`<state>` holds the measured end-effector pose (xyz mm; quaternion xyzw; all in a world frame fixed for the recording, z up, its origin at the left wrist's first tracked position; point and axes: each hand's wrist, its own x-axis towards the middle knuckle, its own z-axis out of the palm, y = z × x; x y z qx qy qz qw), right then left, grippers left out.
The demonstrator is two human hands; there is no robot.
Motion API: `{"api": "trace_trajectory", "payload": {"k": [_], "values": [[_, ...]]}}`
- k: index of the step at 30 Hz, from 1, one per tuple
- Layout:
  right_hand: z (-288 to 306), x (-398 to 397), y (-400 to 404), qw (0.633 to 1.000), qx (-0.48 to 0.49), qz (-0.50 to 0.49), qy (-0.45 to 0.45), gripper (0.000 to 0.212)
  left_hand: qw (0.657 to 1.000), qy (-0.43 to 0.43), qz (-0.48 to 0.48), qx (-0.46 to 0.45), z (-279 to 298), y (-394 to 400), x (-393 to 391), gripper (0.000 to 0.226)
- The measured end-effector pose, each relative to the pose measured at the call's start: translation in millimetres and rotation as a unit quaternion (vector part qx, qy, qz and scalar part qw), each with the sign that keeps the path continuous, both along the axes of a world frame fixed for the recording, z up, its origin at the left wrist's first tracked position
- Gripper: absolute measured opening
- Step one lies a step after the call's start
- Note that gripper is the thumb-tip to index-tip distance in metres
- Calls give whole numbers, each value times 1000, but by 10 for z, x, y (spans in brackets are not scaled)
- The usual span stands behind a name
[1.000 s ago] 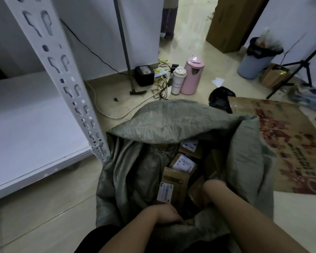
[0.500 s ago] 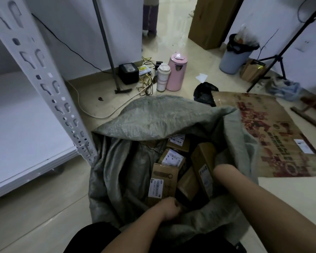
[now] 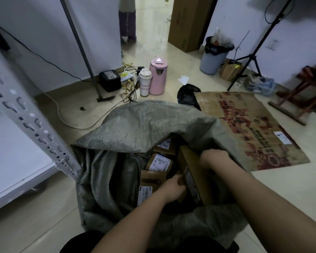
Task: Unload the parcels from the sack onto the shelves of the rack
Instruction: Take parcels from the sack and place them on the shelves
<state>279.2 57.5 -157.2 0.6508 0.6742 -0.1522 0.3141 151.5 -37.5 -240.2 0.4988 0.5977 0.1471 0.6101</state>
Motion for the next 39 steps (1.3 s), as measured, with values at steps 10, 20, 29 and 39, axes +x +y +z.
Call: {"api": "trace_trajectory", "payload": {"k": [10, 20, 29, 39], "values": [[-746, 27, 90, 963, 97, -171, 183, 72, 999, -30, 33, -30, 7, 225, 81, 66], [-826, 326, 315, 953, 134, -214, 170, 75, 985, -70, 103, -122, -96, 486, 399, 73], [-642, -49, 370, 933, 184, -211, 228, 60, 864, -251, 389, -197, -14, 420, 383, 68], [-52, -669, 129, 885, 144, -155, 415, 60, 702, -439, 536, -167, 496, 65, -47, 63]]}}
